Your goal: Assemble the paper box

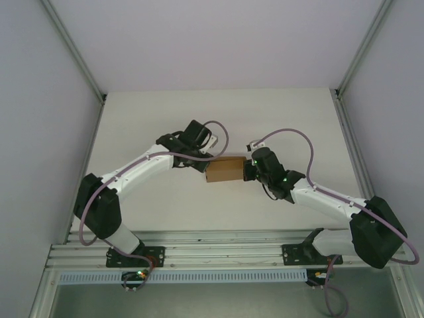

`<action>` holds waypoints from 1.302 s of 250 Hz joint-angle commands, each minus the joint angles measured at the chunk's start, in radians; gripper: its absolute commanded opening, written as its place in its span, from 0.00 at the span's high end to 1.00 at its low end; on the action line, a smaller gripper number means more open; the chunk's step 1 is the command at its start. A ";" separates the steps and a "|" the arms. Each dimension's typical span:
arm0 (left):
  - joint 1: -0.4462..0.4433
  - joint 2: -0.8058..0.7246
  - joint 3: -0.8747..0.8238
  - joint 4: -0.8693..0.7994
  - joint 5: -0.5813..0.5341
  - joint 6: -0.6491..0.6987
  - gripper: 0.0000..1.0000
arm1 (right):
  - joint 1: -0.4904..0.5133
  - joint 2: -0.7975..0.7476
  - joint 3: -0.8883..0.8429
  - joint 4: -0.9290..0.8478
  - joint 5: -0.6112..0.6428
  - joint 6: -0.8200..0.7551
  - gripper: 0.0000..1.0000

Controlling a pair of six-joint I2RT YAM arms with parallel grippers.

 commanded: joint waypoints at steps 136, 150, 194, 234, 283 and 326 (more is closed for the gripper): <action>0.003 0.052 -0.039 0.004 0.016 -0.445 1.00 | 0.063 0.027 -0.050 -0.126 0.100 0.093 1.00; 0.000 0.055 -0.058 0.019 0.015 -0.448 1.00 | 0.063 0.020 -0.063 -0.114 0.103 0.093 1.00; -0.030 -0.003 -0.185 0.090 -0.027 -0.366 1.00 | 0.065 0.001 -0.113 -0.045 0.087 0.055 1.00; -0.043 -0.054 -0.269 0.105 -0.038 -0.306 1.00 | 0.065 -0.002 -0.125 -0.034 0.070 0.026 1.00; -0.069 -0.109 -0.373 0.192 -0.045 -0.311 1.00 | 0.070 -0.007 -0.159 0.030 0.062 0.009 1.00; -0.118 -0.112 -0.449 0.283 -0.091 -0.333 1.00 | 0.082 -0.010 -0.218 0.135 0.047 -0.032 1.00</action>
